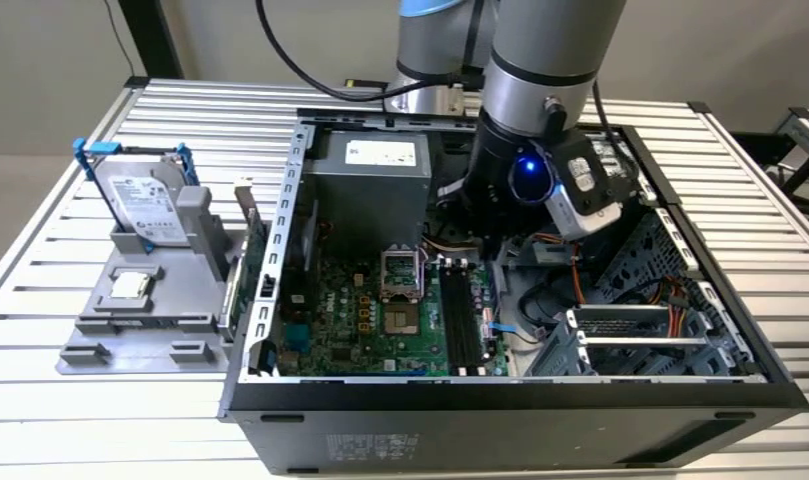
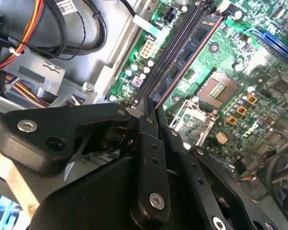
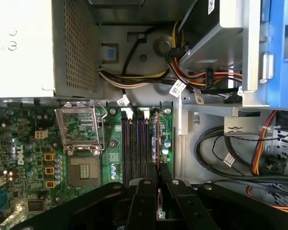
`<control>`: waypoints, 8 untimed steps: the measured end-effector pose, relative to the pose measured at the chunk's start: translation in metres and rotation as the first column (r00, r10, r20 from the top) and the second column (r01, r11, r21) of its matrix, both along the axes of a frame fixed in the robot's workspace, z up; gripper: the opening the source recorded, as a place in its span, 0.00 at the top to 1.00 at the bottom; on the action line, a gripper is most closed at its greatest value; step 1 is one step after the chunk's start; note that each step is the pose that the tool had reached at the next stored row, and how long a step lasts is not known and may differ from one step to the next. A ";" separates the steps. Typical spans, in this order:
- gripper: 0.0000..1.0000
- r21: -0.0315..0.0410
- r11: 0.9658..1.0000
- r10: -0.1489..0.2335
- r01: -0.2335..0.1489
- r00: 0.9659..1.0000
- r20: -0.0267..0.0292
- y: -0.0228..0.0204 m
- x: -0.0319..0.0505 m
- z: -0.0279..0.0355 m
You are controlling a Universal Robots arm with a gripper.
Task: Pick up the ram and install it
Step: 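Insert the ram into the slot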
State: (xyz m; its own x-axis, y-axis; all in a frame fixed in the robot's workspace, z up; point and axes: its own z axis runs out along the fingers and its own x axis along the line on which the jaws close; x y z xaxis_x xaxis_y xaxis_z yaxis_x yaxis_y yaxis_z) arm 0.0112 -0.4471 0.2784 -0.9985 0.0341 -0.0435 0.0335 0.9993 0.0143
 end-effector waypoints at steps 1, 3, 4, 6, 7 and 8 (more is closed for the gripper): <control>1.00 0.000 1.000 0.000 0.000 1.000 0.000 -0.0006 0.0000 -0.0018; 1.00 0.000 1.000 0.000 0.000 1.000 0.000 -0.0029 0.0001 -0.0048; 1.00 0.000 1.000 0.000 0.000 1.000 -0.001 -0.0044 0.0000 -0.0057; 1.00 0.000 1.000 0.000 0.000 1.000 -0.001 -0.0061 0.0000 -0.0078; 1.00 0.000 1.000 0.000 0.000 1.000 -0.001 -0.0066 0.0000 -0.0094; 1.00 0.000 1.000 0.000 0.000 1.000 -0.001 -0.0069 -0.0001 -0.0110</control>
State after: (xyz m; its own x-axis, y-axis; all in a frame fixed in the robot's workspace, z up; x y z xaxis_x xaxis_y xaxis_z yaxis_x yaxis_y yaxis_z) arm 0.0112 -0.4540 0.2674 -0.9985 0.0342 -0.0424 0.0337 0.9993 0.0138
